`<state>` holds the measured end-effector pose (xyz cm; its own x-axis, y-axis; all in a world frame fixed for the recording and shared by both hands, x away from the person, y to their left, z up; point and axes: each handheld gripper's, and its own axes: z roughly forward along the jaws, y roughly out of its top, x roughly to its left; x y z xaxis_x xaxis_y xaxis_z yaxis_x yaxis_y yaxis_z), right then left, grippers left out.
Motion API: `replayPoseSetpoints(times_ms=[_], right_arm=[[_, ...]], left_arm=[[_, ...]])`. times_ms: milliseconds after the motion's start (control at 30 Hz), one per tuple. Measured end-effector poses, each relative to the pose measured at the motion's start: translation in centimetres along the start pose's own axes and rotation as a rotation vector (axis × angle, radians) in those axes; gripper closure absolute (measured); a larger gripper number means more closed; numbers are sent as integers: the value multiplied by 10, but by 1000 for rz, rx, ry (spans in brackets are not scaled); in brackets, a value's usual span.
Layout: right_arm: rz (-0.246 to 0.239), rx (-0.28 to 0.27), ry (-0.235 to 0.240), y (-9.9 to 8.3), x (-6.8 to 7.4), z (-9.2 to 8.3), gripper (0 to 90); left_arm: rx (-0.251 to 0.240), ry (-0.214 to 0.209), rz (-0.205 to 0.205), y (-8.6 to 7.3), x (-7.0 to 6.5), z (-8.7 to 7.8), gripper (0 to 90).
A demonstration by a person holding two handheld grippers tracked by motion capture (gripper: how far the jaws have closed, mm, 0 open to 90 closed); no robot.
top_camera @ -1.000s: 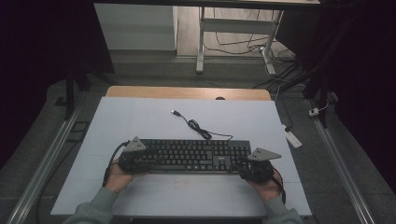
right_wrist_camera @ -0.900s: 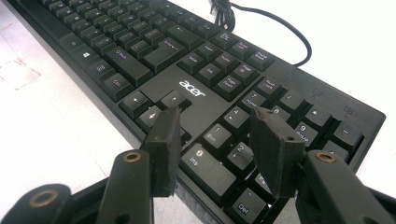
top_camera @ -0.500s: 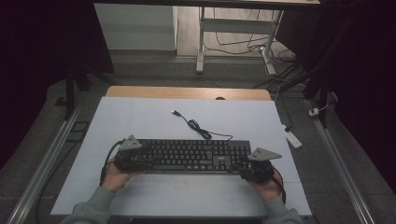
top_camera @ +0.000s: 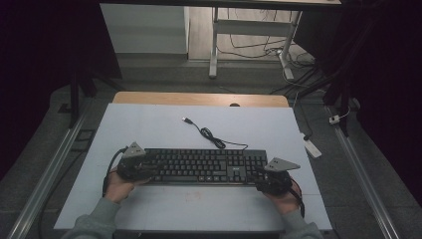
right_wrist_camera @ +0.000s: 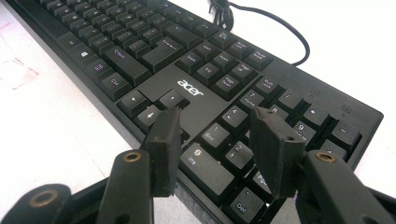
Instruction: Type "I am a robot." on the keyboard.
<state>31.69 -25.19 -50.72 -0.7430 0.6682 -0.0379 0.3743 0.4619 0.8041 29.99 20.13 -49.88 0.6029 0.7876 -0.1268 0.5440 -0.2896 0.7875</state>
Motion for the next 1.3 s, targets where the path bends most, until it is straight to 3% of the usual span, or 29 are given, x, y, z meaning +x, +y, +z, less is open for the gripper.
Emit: replayPoseSetpoints(times_ms=[400,667,1300], right_arm=[[0,3,-1,0,0,0,535],[0,2,1,0,0,1,535],[-2,7,-2,-1,0,1,534]], left_arm=[[41,42,5,-5,10,2,733],[72,44,12,-8,13,5,886],[137,62,11,-13,15,16,889]])
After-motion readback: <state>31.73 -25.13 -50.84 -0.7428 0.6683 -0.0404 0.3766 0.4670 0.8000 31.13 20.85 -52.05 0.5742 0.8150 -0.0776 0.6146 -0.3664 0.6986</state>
